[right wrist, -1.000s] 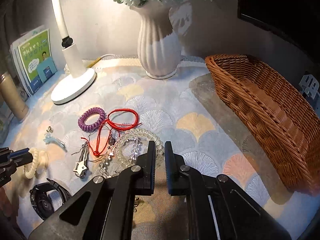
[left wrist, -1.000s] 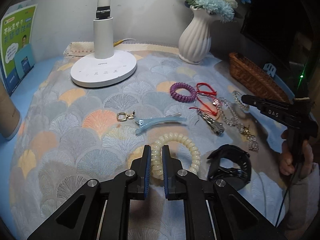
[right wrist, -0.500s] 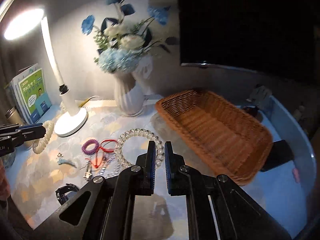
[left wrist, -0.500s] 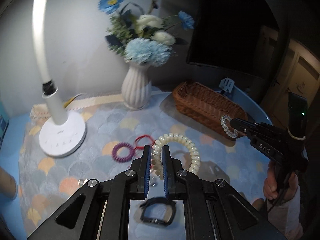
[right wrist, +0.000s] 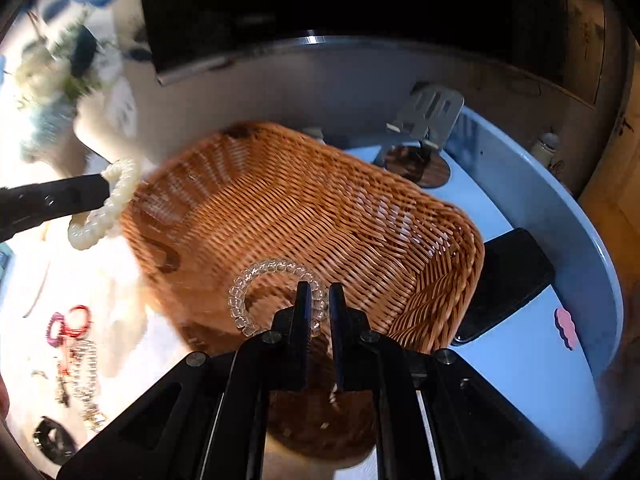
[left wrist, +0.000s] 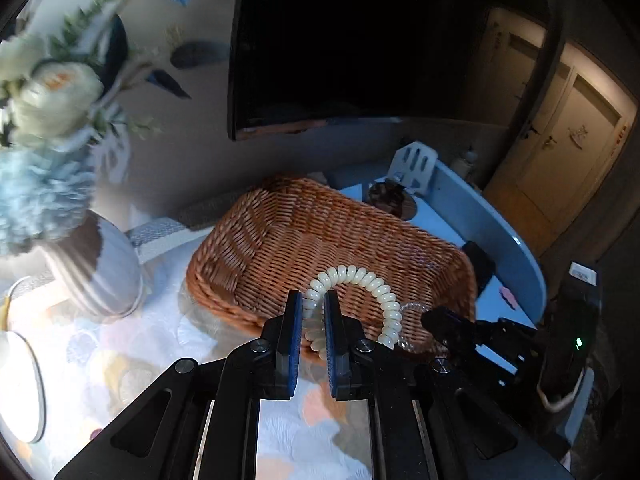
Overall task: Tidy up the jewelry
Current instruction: 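Carry both items over the wicker basket and open both tools to drop them, then move both tools back over the remaining jewelry on the table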
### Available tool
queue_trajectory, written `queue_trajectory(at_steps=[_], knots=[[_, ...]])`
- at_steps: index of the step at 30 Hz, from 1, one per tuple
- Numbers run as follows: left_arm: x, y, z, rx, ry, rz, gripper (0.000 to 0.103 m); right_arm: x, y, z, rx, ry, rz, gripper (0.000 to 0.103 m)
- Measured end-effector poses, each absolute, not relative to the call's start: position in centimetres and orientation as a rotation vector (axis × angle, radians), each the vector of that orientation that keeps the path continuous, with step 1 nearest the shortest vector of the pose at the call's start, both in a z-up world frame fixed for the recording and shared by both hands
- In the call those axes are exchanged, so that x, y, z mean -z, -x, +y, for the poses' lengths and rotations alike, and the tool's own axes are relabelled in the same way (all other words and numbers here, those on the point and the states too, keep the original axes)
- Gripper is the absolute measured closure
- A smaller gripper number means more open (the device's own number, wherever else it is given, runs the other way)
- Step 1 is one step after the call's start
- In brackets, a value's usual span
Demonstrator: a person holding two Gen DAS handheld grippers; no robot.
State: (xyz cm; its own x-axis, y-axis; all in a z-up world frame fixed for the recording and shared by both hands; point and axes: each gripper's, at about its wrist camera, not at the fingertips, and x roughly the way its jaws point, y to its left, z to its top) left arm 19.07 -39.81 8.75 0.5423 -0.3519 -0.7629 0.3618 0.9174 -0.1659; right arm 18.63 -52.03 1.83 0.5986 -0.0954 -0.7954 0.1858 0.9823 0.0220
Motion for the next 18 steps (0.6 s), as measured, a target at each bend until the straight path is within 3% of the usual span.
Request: queue_trajectory(at_steps=[7,9,11,13,18], knots=[[-5.8,-21.6,-40.5,0.419,0.012,0.94,0.091,-0.7,-19.4,-53.8,0.117,-0.197,0.913,0.091],[-5.4,-22.2,-40.2,0.409,0.005,0.946,0.087,-1.4,-18.9,-54.2,0.102,-0.223,0.869,0.091],[-5.1,-22.4,-40.0,0.407,0.001,0.941,0.076,-2.1,-18.9,-54.3,0.105,-0.227,0.834,0.084],[-5.4,-22.2,-39.5,0.411,0.005,0.932,0.075,-2.7,-19.1,-54.0,0.117,-0.209,0.801,0.078],[-7.4,-19.5,-37.0,0.454,0.003,0.893,0.075,-2.2,-21.6,-52.1,0.143,-0.135,0.797,0.078]])
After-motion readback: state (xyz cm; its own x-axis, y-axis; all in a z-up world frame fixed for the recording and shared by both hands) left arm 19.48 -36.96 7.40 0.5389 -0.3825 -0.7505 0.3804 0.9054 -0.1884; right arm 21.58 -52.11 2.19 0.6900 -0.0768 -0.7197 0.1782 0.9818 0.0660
